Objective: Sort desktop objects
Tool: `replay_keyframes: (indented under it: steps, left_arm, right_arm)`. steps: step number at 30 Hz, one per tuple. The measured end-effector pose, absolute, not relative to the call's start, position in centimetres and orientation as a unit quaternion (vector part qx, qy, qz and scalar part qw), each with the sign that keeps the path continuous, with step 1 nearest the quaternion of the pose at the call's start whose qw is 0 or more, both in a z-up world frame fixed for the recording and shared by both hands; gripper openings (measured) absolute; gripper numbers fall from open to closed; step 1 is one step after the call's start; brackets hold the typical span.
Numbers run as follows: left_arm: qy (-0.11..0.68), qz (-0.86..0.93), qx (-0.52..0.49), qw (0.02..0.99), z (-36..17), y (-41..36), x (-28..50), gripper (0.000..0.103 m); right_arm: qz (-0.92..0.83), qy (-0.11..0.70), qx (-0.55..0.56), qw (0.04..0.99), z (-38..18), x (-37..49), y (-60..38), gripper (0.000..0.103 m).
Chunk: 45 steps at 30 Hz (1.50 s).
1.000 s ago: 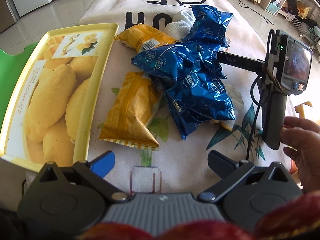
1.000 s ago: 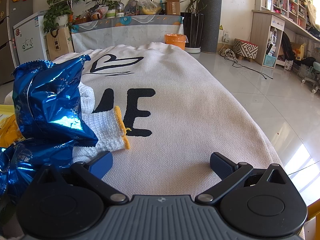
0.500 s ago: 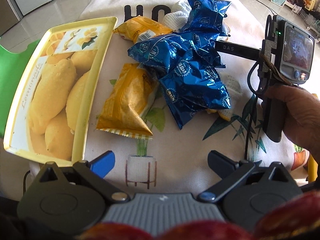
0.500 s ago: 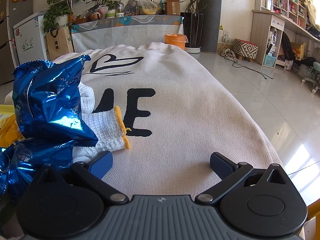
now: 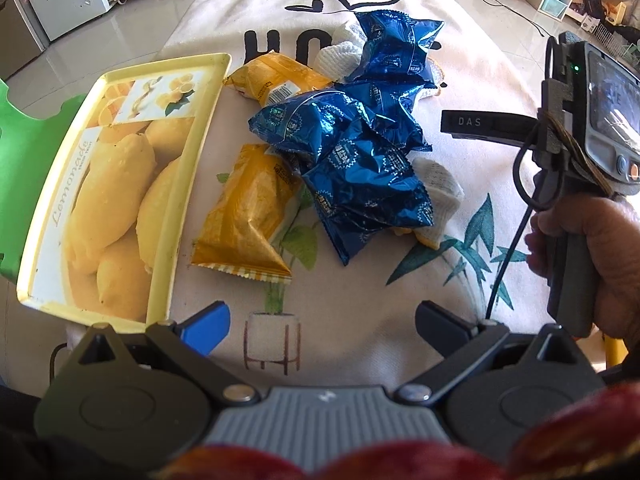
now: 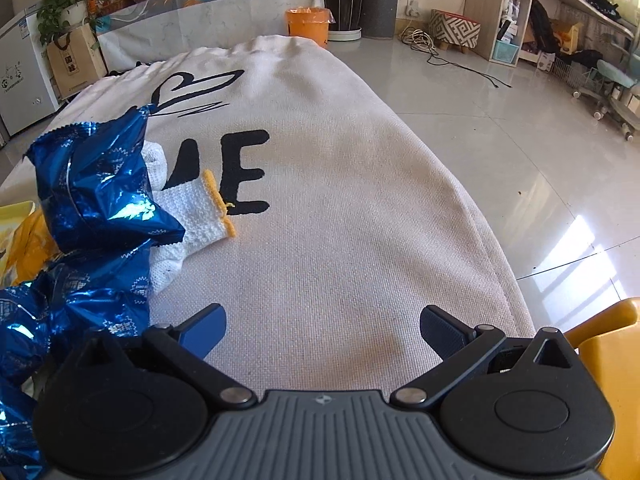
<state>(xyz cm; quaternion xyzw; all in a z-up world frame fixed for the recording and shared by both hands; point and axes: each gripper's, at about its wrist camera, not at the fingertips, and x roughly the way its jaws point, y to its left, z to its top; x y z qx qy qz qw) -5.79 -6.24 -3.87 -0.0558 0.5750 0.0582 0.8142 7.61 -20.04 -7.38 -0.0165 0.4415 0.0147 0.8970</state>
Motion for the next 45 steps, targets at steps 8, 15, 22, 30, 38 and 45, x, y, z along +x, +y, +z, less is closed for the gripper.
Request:
replay_keyframes:
  steps: [8,15,22,30,38,45]
  left_arm:
    - [0.556,0.058,-0.071,0.826,-2.4,-6.1,-7.5,0.102]
    - [0.546,0.065,-0.094,0.83,-1.9,-4.9,-9.2,0.102]
    - [0.537,0.078,-0.103,0.834,-1.6,-3.9,-10.8,0.102]
    - [0.529,0.095,-0.111,0.836,-1.5,-2.7,-11.6,0.102]
    - [0.528,0.102,-0.079,0.84,-1.2,-3.2,-11.8,0.102]
    - [0.529,0.101,-0.036,0.842,-1.1,-4.3,-11.9,0.102]
  right_arm:
    - [0.038,0.426,-0.062,0.902,-3.5,3.9,-18.8,0.103]
    - [0.067,0.435,-0.024,0.898,-0.9,0.5,-19.1,0.103]
    - [0.099,0.446,-0.015,0.889,0.2,-3.1,-18.6,0.103]
    - [0.118,0.448,-0.027,0.886,0.6,-6.1,-17.8,0.103]
    - [0.117,0.456,-0.043,0.881,0.0,-6.7,-17.3,0.103]
    - [0.108,0.461,-0.041,0.88,-0.2,-6.6,-17.5,0.103]
